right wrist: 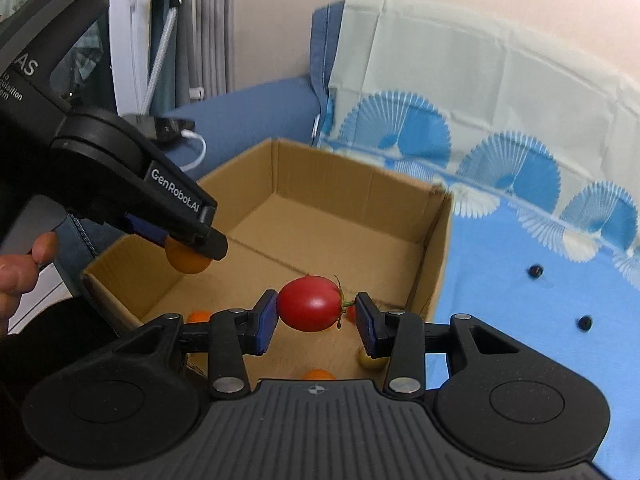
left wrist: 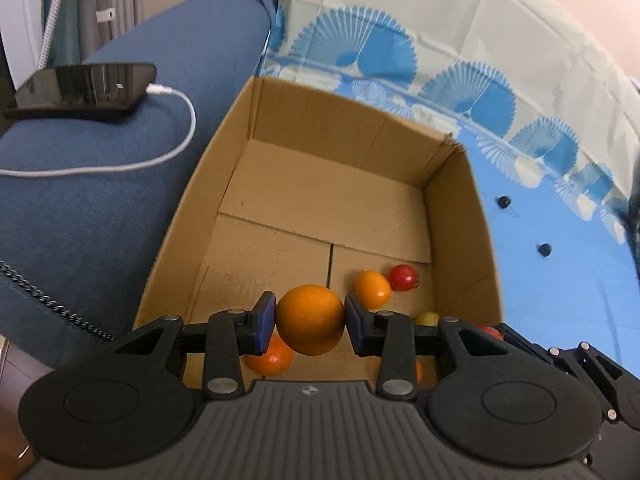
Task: Organize fruits
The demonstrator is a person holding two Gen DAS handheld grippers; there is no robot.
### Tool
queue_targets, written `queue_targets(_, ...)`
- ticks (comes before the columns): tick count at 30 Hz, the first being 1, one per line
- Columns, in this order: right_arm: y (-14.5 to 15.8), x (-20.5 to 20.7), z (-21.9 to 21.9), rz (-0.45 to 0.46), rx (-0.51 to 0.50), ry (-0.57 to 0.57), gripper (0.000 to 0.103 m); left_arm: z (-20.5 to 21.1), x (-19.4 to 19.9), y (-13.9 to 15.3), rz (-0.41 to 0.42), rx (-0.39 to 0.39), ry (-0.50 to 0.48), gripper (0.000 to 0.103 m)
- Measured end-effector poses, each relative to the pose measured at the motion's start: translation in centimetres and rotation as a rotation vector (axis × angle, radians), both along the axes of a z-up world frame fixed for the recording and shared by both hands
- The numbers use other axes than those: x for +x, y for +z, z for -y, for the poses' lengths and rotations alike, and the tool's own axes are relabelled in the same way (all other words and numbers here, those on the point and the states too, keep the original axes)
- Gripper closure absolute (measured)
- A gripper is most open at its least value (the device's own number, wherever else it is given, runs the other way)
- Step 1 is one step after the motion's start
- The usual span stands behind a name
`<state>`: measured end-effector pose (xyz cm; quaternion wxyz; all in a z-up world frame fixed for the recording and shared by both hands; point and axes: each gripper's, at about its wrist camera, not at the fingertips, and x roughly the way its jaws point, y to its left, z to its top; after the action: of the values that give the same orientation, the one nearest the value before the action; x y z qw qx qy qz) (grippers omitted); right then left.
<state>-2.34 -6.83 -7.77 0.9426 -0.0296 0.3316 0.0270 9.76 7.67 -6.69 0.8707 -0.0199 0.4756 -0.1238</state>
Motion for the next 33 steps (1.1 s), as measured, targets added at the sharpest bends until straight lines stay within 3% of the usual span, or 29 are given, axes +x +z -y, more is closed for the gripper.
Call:
queue_targets(13, -3.5, 2.1, -0.4, -0.108, -0.020, 0.019, 0.059, 0.2, 3.1, -4.6, -0.060, 0.101, -0.006, 0.061)
queue_targets(14, -3.6, 2.3, -0.5, -0.112, -0.022, 0.021, 0.058, 0.3, 3.1, -4.7, -0.049, 0.121, -0.008, 0.054)
queue_targets(15, -3.7, 2.4, -0.5, -0.113, -0.021, 0.025, 0.055, 0.5, 3.1, -4.7, -0.035, 0.138, -0.010, 0.028)
queue_targets(17, -3.2, 2.4, -0.3, -0.085, -0.029, 0.022, 0.023, 0.5, 2.7, -4.1, 0.019, 0.150, -0.010, 0.001)
queue_targets(18, -2.8, 2.3, -0.3, -0.063, -0.035, 0.018, 0.010, 0.3, 2.3, -3.5, 0.057, 0.143, -0.007, 0.000)
queue_targets(19, -2.3, 2.1, -0.3, -0.035, -0.047, 0.016, 0.008, 0.3, 2.0, -3.0, 0.079, 0.135, -0.020, 0.000)
queue_targets(25, 0.5, -0.2, 0.4, -0.014, -0.059, 0.012, 0.003, 0.0, -0.5, -0.8, 0.090, 0.135, -0.056, 0.000)
queue_targets(33, 2.3, -6.3, 1.6, -0.056, 0.025, -0.074, 0.001, -2.2, -8.3, 1.5, 0.095, 0.148, 0.051, 0.000)
